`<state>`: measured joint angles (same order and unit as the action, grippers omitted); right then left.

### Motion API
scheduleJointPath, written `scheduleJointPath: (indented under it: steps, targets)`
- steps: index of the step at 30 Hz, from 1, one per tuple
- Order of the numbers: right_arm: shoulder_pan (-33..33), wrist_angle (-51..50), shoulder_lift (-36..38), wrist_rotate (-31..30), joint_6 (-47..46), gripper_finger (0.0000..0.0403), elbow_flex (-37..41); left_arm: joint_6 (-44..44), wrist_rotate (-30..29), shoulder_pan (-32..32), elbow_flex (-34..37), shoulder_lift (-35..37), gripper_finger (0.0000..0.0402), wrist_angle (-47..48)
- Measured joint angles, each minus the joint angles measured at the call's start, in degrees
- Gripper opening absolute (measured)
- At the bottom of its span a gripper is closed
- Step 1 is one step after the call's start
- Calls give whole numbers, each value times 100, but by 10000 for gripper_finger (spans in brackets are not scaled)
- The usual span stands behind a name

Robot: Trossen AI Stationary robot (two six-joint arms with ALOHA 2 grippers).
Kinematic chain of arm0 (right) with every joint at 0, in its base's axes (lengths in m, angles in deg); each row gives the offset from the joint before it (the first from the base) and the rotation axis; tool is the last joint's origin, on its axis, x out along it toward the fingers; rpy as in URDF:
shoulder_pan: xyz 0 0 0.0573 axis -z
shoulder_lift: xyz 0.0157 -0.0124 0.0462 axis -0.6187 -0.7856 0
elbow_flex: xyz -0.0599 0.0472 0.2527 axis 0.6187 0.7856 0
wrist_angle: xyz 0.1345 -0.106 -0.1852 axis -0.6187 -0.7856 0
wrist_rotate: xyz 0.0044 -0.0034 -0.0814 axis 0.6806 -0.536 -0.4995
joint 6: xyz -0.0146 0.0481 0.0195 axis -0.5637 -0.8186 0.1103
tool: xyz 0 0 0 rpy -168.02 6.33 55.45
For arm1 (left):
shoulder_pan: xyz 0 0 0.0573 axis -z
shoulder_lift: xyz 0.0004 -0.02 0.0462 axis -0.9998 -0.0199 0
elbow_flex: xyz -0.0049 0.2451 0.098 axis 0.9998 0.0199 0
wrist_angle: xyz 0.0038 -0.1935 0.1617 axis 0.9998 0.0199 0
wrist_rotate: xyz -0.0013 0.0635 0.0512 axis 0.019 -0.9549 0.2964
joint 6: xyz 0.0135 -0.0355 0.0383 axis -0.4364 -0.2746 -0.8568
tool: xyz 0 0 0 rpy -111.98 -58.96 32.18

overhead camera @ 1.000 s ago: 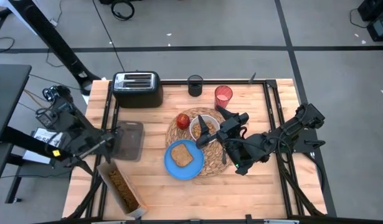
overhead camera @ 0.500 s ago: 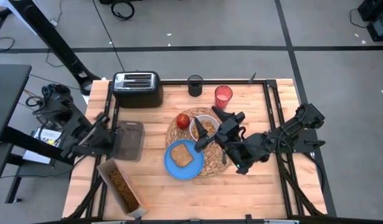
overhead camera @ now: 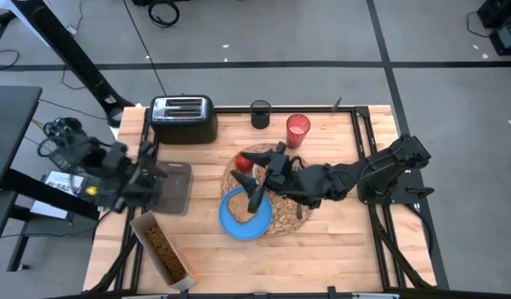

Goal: Arrange a breakfast setting
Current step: Return to Home Position

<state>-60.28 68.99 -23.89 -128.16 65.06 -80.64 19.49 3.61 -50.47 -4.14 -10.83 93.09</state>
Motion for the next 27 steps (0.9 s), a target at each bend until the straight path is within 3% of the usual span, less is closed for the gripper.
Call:
scheduleJointPath:
  steps: [7,11,14,19,24,27]
  targets:
    - [54,-473,57,672,328,125,1,155,153,-1287,11,-635,102,-271]
    - [102,-1346,389,1025,-70,22,110,209,984,-2313,9,-827,44,-500]
    - [170,-1253,750,1510,-205,14,568,187,1462,-3087,8,-922,10,-618]
    - [237,-579,1610,2057,-123,6,1718,26,2223,-3953,11,-923,12,-565]
    - [211,572,2549,2031,-275,7,3169,-228,2246,-4381,7,-716,9,-274]
    - [136,609,3125,1997,-293,10,3775,61,2091,-4548,9,-659,11,73]
